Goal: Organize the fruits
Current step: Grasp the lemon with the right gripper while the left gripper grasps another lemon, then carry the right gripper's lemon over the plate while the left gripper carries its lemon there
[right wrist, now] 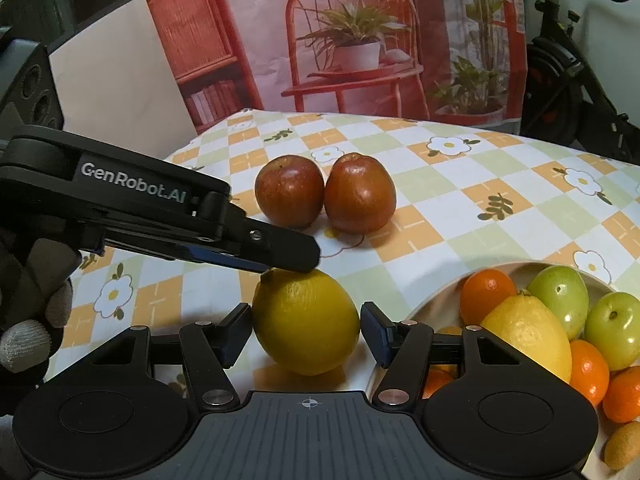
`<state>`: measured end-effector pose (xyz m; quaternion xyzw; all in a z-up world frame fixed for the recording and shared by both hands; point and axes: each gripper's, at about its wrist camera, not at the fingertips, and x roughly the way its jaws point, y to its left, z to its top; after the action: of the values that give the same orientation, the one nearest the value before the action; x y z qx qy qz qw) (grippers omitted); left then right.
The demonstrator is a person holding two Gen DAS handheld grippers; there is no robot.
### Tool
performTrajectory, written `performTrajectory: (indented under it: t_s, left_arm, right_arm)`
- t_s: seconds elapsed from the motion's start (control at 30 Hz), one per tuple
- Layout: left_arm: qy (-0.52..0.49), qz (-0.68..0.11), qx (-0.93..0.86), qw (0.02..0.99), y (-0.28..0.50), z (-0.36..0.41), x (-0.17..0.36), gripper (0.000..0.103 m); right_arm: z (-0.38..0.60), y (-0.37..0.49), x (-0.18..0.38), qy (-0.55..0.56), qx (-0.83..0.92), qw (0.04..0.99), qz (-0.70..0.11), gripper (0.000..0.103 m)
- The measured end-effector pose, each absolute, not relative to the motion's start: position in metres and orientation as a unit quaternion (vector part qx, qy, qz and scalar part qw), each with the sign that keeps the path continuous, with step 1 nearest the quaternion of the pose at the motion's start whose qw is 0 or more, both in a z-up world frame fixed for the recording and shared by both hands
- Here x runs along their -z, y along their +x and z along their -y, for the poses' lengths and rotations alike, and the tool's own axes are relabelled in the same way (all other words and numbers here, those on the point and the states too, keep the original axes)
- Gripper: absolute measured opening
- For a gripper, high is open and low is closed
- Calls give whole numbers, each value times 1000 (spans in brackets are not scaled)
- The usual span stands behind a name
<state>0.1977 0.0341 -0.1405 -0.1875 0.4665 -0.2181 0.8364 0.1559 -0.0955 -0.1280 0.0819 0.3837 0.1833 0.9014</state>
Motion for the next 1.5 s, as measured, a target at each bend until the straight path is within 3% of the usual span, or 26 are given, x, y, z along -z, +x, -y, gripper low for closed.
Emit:
performTrajectory:
  t_s: [0.37, 1.5]
  left_arm:
    - [-197, -472, 225, 829, 195, -33, 145, 41]
    - [-175, -457, 227, 842, 186, -32, 136, 39]
  right_arm:
    - [95, 138, 123, 51, -187, 902, -385, 51]
    - [89, 137, 132, 17, -195, 916, -350, 51]
